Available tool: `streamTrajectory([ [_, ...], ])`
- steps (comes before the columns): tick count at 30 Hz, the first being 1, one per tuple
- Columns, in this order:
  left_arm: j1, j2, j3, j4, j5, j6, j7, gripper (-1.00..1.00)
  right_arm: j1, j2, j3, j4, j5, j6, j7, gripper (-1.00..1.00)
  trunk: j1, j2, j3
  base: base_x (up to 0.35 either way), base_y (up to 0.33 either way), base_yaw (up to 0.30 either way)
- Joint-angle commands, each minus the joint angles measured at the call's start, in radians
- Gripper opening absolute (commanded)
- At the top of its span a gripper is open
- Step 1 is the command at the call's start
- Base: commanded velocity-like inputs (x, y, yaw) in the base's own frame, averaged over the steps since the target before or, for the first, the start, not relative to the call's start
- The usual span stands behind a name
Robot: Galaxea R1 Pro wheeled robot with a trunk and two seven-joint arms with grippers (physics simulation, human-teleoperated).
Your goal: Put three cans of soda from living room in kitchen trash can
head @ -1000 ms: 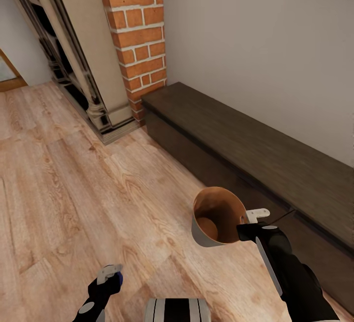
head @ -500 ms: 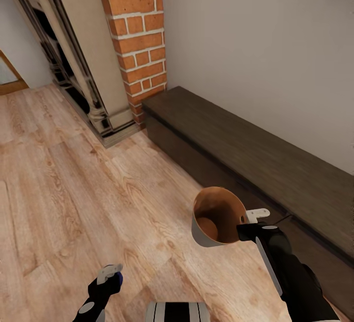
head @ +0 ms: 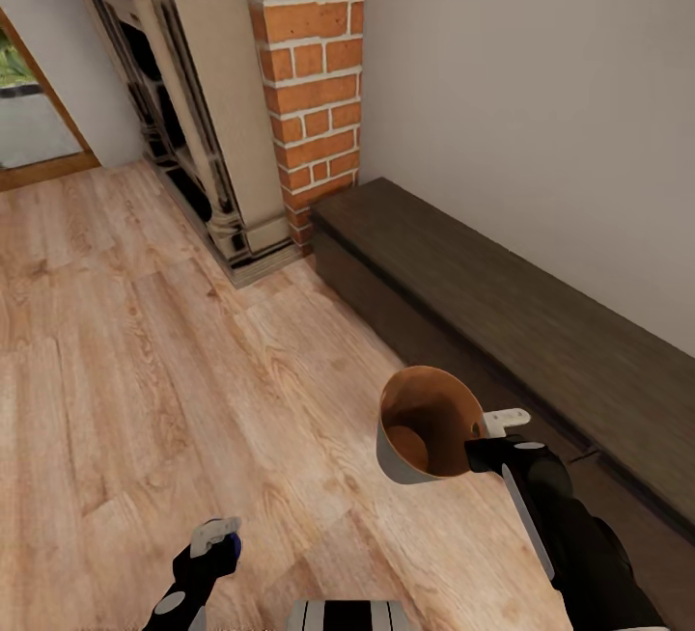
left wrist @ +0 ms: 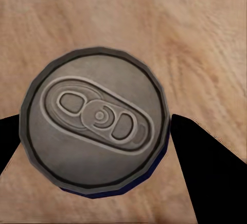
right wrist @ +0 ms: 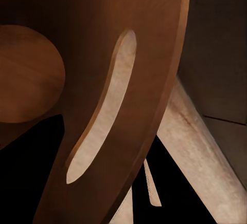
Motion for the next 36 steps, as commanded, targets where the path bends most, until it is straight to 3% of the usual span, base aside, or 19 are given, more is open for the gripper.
streamTrajectory([
  [1,0.000,0.000,0.000,0.000,-0.001,0.000,-0.001,-1.00,0.000,0.000,0.001,0.000,-0.009,-0.001,0.008,-1.00,-0.004,0.007,0.003,0.000,0.000,0.271],
  [16,0.000,0.000,0.000,-0.001,0.000,0.000,-0.002,-1.00,0.000,0.000,0.002,0.000,-0.009,-0.001,0.008,-1.00,-0.062,0.112,0.050,0.000,0.000,0.250],
  [36,0.000,0.000,0.000,-0.001,0.000,-0.001,-0.001,-1.00,0.001,0.000,0.002,0.000,-0.009,-0.003,0.008,-1.00,-0.138,0.252,0.135,0.000,0.000,0.017],
])
